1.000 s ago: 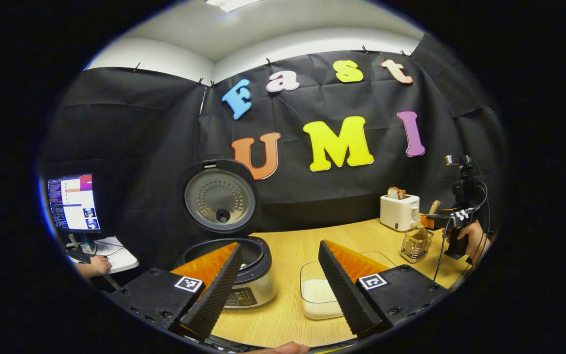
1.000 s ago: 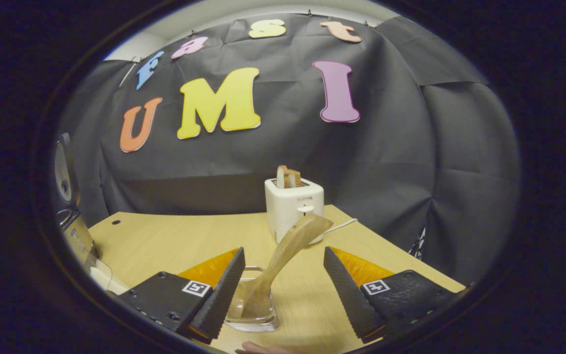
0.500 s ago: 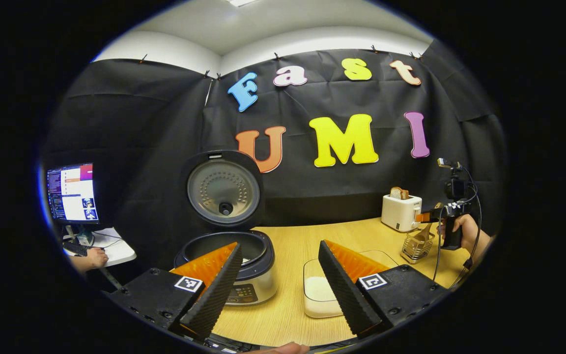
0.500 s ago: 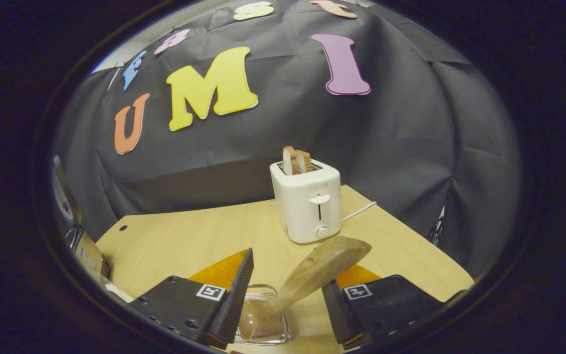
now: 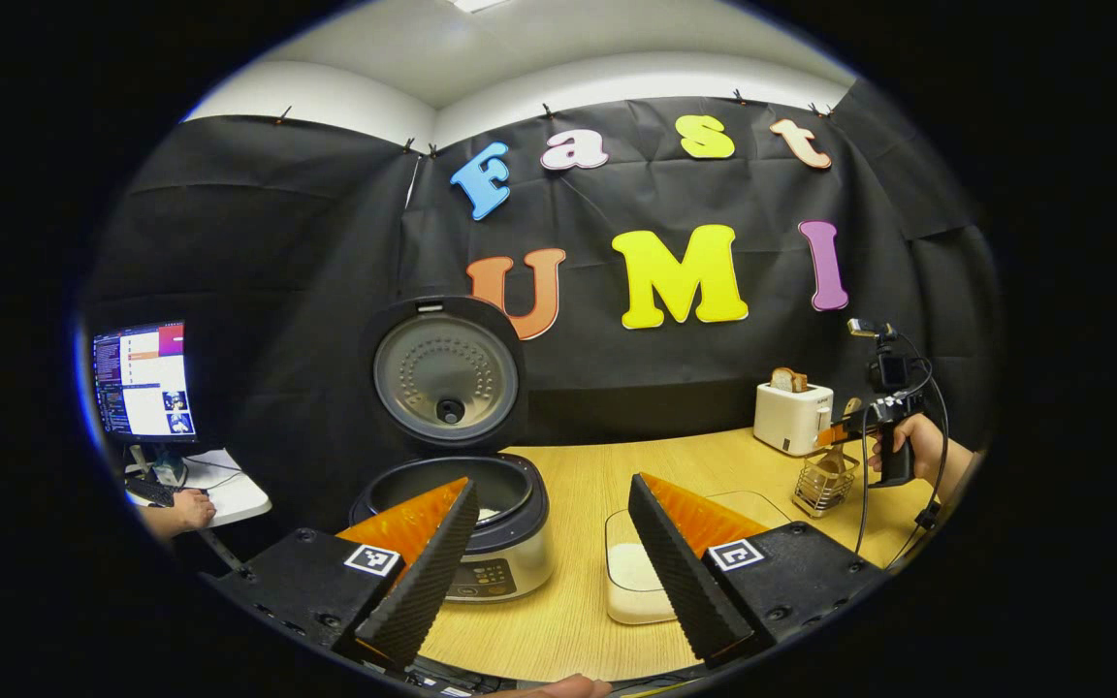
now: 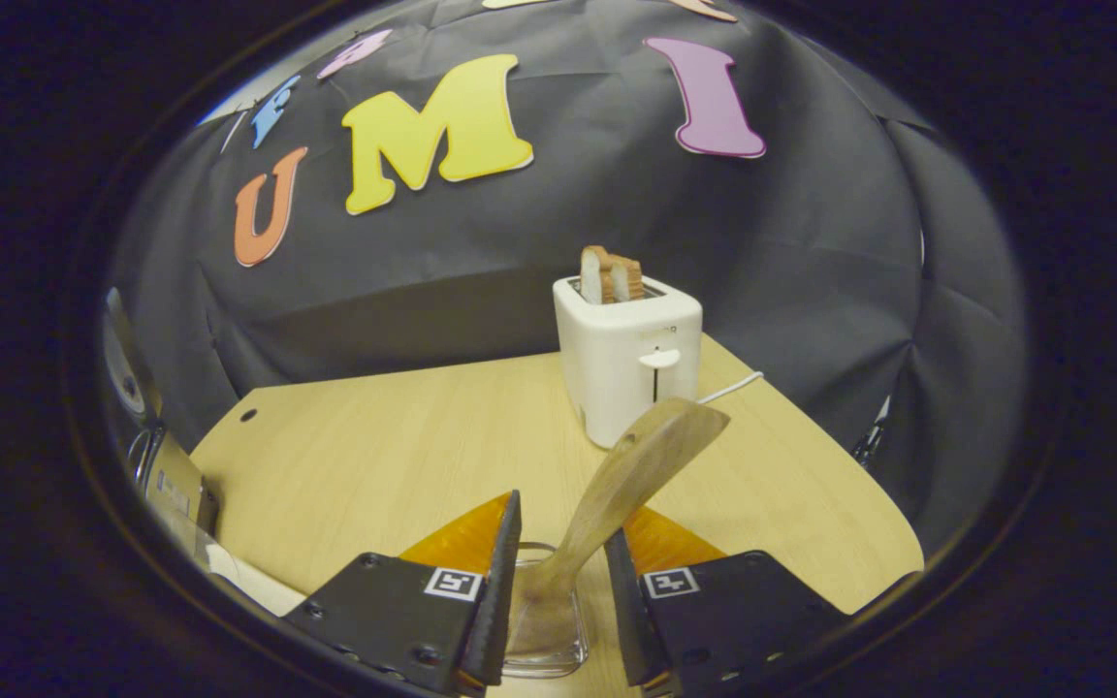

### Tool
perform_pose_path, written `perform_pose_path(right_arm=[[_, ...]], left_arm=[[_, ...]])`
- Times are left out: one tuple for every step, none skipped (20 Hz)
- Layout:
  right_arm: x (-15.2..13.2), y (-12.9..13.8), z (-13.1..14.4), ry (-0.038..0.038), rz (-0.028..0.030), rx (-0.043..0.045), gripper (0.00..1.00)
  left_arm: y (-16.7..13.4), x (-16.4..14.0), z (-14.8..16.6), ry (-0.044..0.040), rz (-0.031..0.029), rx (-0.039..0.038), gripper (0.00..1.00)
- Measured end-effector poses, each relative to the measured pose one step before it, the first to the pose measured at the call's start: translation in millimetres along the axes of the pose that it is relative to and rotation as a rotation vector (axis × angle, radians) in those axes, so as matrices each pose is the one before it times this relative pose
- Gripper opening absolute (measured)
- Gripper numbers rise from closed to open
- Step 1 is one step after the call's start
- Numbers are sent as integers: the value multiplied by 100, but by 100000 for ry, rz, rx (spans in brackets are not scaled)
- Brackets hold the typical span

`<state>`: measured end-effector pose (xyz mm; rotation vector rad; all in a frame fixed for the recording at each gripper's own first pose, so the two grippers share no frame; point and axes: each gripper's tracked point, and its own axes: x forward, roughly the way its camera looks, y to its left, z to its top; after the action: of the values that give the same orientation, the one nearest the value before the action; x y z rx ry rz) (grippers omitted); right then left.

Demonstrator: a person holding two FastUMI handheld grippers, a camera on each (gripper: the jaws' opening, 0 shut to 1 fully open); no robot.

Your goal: Close the left gripper, press the button to open the rice cooker; take a wooden spoon from the chopstick holder with the right hand, scoop a spoonful of rice and pour it into the rice cooker, then put the wooden spoon back into the chopstick holder.

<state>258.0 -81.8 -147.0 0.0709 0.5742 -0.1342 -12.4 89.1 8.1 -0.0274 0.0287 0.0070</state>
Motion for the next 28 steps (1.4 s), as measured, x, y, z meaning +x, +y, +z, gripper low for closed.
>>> perform_pose_path(right_arm=[[-369, 170, -26, 699, 1038, 2542, 34], [592, 541, -227, -168, 2409, 934, 22], [-298, 709, 173, -15, 2991, 1613, 21], [-222, 277, 52, -512, 56, -390, 14], [-407, 29, 308, -135, -817, -1800, 5], [-297, 304, 68, -1190, -139, -2666, 5], [-433, 178, 228, -2001, -1407, -3328, 7], [-727, 326, 397, -1926, -699, -3267, 5], [-855, 416, 630, -2590, -624, -2911, 5], [-894, 278, 692, -2593, -619, -2290, 6], [-849, 315, 852, -2541, -553, -1592, 5], [-925, 333, 954, -2623, -292, -1418, 4], [-839, 401, 1162, -2587, 107, -1485, 5], [-988, 481, 1124, -2438, 428, -1209, 5], [-883, 639, 1043, -2283, 930, -597, 5], [-849, 824, 870, -1690, 1272, -187, 4], [-770, 904, 748, -1230, 1615, -110, 5], [-782, 1116, 598, -1374, 1997, 153, 4], [-673, 1185, 534, -1023, 1908, -148, 4], [-486, 1197, 273, -250, 1727, -746, 5], [-391, 1131, 74, 68, 1259, -454, 5], [-343, 1112, 15, 197, 1085, -214, 5], [-302, 1249, 16, -178, 1593, -145, 5], [-288, 1531, 43, -316, 2021, -434, 5], [-159, 1322, 44, -187, 1806, -763, 5], [-25, 1272, -79, 260, 1443, -736, 5], [-114, 1201, -65, 152, 1140, -170, 5], [-25, 1265, -133, 24, 1124, -258, 5]], left_arm=[[148, -84, 34, -95, 101, -3, 99], [20, -44, 26, -12, 10, -197, 99], [66, -60, 57, -192, -57, -420, 99], [160, -1, 3, 88, 69, -264, 99], [98, -107, 70, -112, 79, -90, 99], [176, -135, 21, -67, 69, -24, 99], [182, -38, 70, -343, 172, 75, 99], [81, -61, 158, -383, -6, -44, 99], [-26, -43, 94, -206, -361, -336, 99], [-83, -112, 120, -290, -459, -429, 99], [-134, -73, 71, -161, -546, -369, 99], [-115, -81, 39, -160, -630, -183, 99], [-53, -21, -22, 129, -426, 56, 99], [-6, 40, -56, 122, -261, 113, 99], [-6, 47, -31, 140, -52, 91, 99], [32, -148, 33, 89, 135, -54, 99], [23, -59, 10, 99, -107, -55, 99], [-63, -69, 21, -116, -260, 6, 99], [-9, -64, 87, -216, -179, 110, 99], [57, -49, 68, -233, -114, 135, 99], [37, -50, 116, -184, -69, -41, 99], [104, 30, -87, -148, -193, -278, 99], [7, 96, 28, 52, -248, -416, 99], [113, 11, -79, 224, -100, -261, 99], [245, 90, -106, 240, 208, -158, 99], [103, -67, -62, 244, 246, -43, 99], [130, 122, -160, 681, 228, -45, 99], [76, -11, -138, 600, 342, 102, 99]])
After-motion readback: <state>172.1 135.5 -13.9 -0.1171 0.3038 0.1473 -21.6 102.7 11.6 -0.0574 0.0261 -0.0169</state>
